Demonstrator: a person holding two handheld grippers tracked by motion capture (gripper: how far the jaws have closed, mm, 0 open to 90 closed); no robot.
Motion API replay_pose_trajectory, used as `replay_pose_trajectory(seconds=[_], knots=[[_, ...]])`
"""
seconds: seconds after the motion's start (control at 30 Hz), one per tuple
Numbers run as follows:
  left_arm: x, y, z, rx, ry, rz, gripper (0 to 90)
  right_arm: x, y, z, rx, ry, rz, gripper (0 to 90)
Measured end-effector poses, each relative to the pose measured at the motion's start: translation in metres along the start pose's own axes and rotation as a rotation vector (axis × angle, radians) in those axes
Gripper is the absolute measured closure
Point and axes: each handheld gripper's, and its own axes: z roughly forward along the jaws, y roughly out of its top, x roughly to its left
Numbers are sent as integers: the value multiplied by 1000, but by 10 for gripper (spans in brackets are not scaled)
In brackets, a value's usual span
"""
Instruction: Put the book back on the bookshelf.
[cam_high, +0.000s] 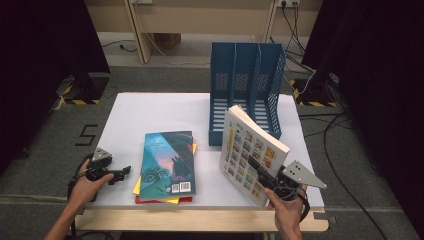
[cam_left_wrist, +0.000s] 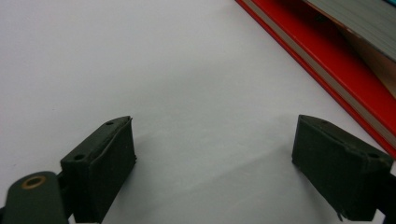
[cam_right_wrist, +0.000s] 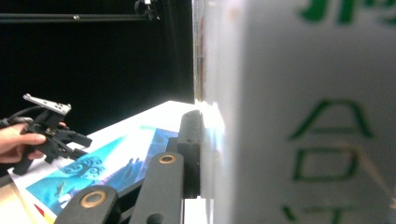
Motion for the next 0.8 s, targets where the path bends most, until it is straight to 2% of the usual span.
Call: replay_pose_trajectory(seconds=[0.17,0.37,0.53,0.6,0.8], knots=[[0,0,0,-4,2,0,123,9,21,0,-24,17,-11,739],[-1,0,0,-4,4,0,123,11,40,7,-40,15,-18,740],[-1,0,0,-4,4,0,123,5,53,22,-57,7,5,740],[-1,0,0,-4,4,0,122,-2,58,33,-69,-3,21,740],[0,0,0,-3,3,0,122,-8,72,51,-60,-37,11,740]])
